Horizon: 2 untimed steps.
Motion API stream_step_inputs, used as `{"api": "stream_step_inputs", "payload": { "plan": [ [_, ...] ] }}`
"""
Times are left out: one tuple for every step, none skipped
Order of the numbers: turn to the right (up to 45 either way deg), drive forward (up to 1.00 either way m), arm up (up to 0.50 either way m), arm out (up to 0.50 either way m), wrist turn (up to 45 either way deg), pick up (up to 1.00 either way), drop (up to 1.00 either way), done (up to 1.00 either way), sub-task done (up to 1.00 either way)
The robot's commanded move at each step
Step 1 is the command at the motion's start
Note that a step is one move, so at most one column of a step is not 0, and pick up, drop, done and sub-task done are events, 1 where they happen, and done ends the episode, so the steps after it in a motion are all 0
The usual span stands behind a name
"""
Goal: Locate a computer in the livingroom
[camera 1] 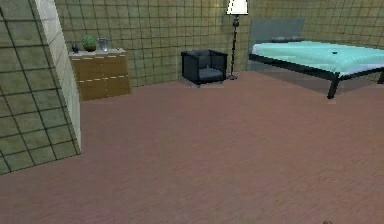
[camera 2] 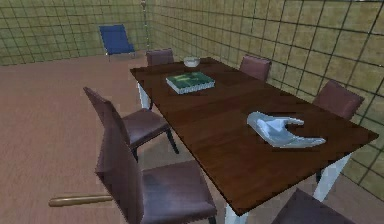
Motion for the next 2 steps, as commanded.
{"api": "stream_step_inputs", "payload": {
  "plan": [
    [-36.0,0.0,0.0,0.0,0.0,0.0,0.0,0.0,0.0],
    [3.0,0.0,0.0,0.0,0.0,0.0,0.0,0.0,0.0]
  ]
}}
